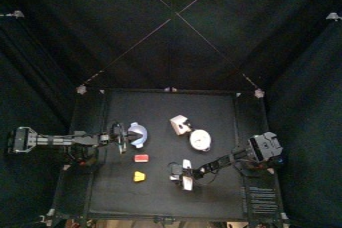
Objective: Grab sushi piece from table
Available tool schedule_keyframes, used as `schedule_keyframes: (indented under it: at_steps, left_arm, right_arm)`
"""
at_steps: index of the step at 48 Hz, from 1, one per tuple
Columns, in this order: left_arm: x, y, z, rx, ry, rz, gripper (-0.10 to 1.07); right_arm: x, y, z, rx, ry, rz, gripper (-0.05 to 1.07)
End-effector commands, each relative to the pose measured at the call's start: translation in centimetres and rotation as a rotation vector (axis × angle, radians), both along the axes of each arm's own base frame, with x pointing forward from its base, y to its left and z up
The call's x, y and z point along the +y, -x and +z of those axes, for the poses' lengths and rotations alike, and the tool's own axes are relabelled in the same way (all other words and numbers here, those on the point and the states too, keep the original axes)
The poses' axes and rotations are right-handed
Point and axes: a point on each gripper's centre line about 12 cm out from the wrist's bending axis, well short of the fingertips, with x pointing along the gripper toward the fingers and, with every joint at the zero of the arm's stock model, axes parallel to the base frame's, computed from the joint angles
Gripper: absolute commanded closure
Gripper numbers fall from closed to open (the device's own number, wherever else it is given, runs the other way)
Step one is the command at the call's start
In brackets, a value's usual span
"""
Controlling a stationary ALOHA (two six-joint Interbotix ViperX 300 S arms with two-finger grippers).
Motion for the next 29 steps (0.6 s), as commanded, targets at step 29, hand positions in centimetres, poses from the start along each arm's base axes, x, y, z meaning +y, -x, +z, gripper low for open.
schedule_keyframes:
  at_steps: [29]
  left_arm:
    - [0.1, -0.2, 0.5, -0.018, -0.005, 0.003, 0.63]
  right_arm:
    - [-2.1, -0.7, 5.0, -0.119, -0.048, -0.075, 0.50]
